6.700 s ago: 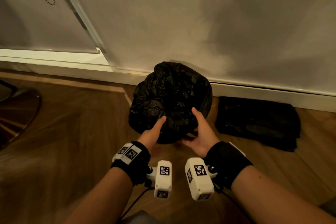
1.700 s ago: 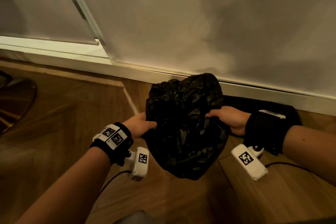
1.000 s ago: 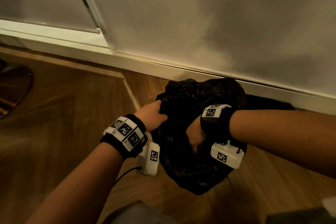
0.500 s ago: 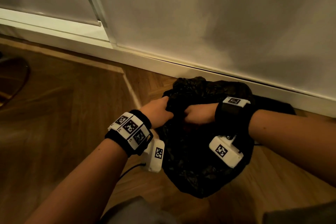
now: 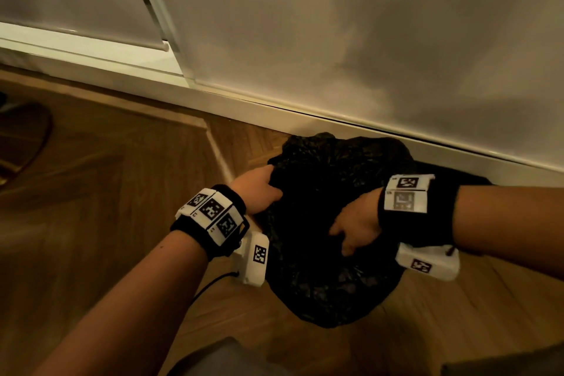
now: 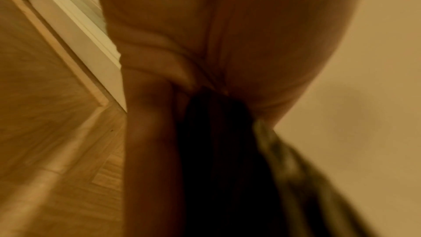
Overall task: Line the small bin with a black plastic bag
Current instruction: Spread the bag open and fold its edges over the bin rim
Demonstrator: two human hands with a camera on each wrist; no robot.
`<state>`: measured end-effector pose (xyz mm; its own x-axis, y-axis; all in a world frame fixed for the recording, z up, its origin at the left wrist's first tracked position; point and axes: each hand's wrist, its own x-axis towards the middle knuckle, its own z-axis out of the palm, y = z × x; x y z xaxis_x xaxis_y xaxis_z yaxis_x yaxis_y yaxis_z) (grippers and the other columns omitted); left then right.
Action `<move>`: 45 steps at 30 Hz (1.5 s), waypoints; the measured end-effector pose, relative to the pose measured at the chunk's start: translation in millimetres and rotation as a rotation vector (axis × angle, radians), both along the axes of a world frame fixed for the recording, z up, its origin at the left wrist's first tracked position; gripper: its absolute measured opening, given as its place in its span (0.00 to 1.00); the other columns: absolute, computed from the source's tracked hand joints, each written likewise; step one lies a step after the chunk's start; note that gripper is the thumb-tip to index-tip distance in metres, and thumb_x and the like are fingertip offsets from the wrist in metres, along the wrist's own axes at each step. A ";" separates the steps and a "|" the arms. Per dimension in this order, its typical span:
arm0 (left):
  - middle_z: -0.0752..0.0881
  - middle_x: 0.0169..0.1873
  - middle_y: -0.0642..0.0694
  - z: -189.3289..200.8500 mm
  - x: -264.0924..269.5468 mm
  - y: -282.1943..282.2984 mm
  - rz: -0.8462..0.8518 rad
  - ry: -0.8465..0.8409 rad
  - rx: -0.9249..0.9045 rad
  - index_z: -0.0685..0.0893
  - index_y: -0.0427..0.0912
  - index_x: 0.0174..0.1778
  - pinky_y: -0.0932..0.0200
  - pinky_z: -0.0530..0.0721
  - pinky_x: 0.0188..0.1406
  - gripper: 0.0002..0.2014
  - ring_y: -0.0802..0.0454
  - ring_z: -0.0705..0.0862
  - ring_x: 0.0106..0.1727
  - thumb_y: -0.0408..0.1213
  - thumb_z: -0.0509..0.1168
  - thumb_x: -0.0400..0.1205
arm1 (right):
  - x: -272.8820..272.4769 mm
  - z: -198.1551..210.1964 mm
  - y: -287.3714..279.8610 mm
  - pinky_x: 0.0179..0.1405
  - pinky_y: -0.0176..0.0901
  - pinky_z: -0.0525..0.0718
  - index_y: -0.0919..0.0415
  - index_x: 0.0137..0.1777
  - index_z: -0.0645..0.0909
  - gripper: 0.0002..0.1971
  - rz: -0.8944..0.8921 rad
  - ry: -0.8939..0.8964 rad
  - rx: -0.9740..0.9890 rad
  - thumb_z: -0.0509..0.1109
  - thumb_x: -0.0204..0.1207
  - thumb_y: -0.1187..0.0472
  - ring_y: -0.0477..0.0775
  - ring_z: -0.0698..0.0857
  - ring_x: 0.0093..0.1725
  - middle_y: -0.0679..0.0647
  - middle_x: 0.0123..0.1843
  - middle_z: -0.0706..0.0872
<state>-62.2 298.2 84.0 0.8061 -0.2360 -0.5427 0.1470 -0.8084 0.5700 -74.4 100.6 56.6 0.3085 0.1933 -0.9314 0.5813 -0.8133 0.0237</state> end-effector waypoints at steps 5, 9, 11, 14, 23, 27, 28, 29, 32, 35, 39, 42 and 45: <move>0.86 0.56 0.40 -5.8 8.9 7.0 0.161 0.176 -0.103 0.76 0.44 0.69 0.53 0.89 0.38 0.19 0.43 0.88 0.46 0.33 0.64 0.81 | 22.6 26.9 -22.4 0.72 0.52 0.73 0.55 0.70 0.79 0.26 -0.023 -0.187 0.146 0.59 0.81 0.40 0.59 0.80 0.67 0.55 0.68 0.83; 0.87 0.53 0.42 -13.9 5.1 11.5 0.199 0.188 -0.113 0.76 0.46 0.69 0.52 0.88 0.41 0.19 0.45 0.88 0.45 0.40 0.64 0.81 | 33.8 58.5 -46.3 0.60 0.48 0.80 0.51 0.55 0.86 0.13 -0.574 -0.597 0.896 0.68 0.77 0.47 0.52 0.86 0.56 0.51 0.53 0.89; 0.85 0.47 0.45 -18.6 1.0 13.4 0.267 0.202 -0.162 0.74 0.46 0.66 0.60 0.85 0.26 0.17 0.48 0.86 0.39 0.42 0.65 0.81 | 24.7 47.4 -72.0 0.67 0.46 0.76 0.51 0.69 0.78 0.24 -0.776 -0.808 0.891 0.72 0.74 0.47 0.56 0.80 0.66 0.56 0.65 0.81; 0.85 0.46 0.46 -25.9 -3.3 13.8 0.333 0.230 -0.243 0.75 0.43 0.66 0.62 0.83 0.27 0.17 0.48 0.85 0.41 0.36 0.66 0.81 | 10.4 8.2 -92.0 0.75 0.52 0.73 0.54 0.80 0.62 0.41 -1.064 -0.455 0.677 0.72 0.70 0.41 0.60 0.76 0.72 0.60 0.77 0.72; 0.92 0.41 0.46 -31.6 -2.2 26.8 0.559 0.366 -0.507 0.84 0.42 0.61 0.47 0.86 0.52 0.24 0.48 0.90 0.44 0.54 0.69 0.76 | 6.5 29.6 -119.4 0.40 0.47 0.79 0.51 0.50 0.84 0.19 -1.786 0.116 0.804 0.65 0.75 0.37 0.58 0.83 0.46 0.54 0.49 0.87; 0.85 0.30 0.46 -25.4 11.8 27.0 0.731 0.348 -0.523 0.74 0.42 0.65 0.54 0.81 0.33 0.30 0.51 0.85 0.27 0.62 0.64 0.76 | 9.5 23.1 -112.7 0.64 0.57 0.77 0.57 0.64 0.82 0.27 -1.834 0.425 0.937 0.63 0.76 0.37 0.63 0.81 0.65 0.61 0.64 0.86; 0.85 0.34 0.45 -24.0 17.3 25.7 0.737 0.366 -0.537 0.69 0.41 0.72 0.53 0.81 0.35 0.36 0.49 0.84 0.31 0.62 0.65 0.75 | 12.7 21.1 -109.0 0.68 0.57 0.76 0.56 0.68 0.80 0.29 -1.835 0.448 0.974 0.65 0.75 0.37 0.63 0.80 0.68 0.60 0.68 0.83; 0.86 0.34 0.45 -21.3 21.6 23.9 0.727 0.393 -0.536 0.66 0.40 0.76 0.53 0.81 0.37 0.40 0.49 0.84 0.34 0.62 0.65 0.75 | 17.3 18.7 -107.5 0.68 0.56 0.76 0.55 0.71 0.78 0.30 -1.844 0.401 1.009 0.65 0.74 0.37 0.62 0.80 0.69 0.58 0.69 0.82; 0.89 0.37 0.48 -13.5 27.5 18.5 0.595 0.429 -0.483 0.73 0.39 0.73 0.53 0.81 0.41 0.33 0.48 0.85 0.38 0.58 0.65 0.77 | 27.2 20.0 -112.7 0.48 0.48 0.84 0.53 0.65 0.79 0.28 -1.916 0.188 1.021 0.61 0.75 0.35 0.58 0.86 0.52 0.58 0.55 0.85; 0.88 0.46 0.45 -12.9 27.2 18.0 0.509 0.417 -0.421 0.84 0.41 0.61 0.49 0.81 0.49 0.23 0.46 0.84 0.44 0.53 0.67 0.77 | 16.1 16.7 -136.8 0.35 0.50 0.84 0.58 0.62 0.79 0.36 -1.895 0.242 0.831 0.55 0.73 0.28 0.63 0.87 0.40 0.60 0.47 0.86; 0.87 0.45 0.43 -19.0 20.9 16.7 0.513 0.415 -0.393 0.86 0.41 0.55 0.52 0.82 0.44 0.19 0.45 0.84 0.44 0.52 0.68 0.78 | -8.1 -1.8 -157.7 0.47 0.69 0.85 0.55 0.74 0.75 0.41 -1.840 0.637 0.775 0.56 0.70 0.27 0.74 0.85 0.60 0.65 0.70 0.80; 0.88 0.47 0.44 -26.0 22.3 17.5 0.543 0.409 -0.404 0.87 0.42 0.54 0.50 0.81 0.50 0.19 0.45 0.84 0.48 0.53 0.68 0.77 | -1.5 -8.9 -149.0 0.69 0.69 0.72 0.55 0.73 0.76 0.38 -1.755 0.716 0.813 0.56 0.73 0.29 0.72 0.72 0.75 0.63 0.75 0.77; 0.87 0.56 0.44 -29.8 23.1 14.0 0.561 0.421 -0.431 0.85 0.41 0.60 0.49 0.81 0.59 0.19 0.45 0.83 0.60 0.50 0.66 0.79 | 7.9 -9.5 -130.7 0.79 0.61 0.63 0.58 0.62 0.85 0.28 -1.751 0.549 0.842 0.62 0.72 0.39 0.64 0.76 0.71 0.61 0.66 0.85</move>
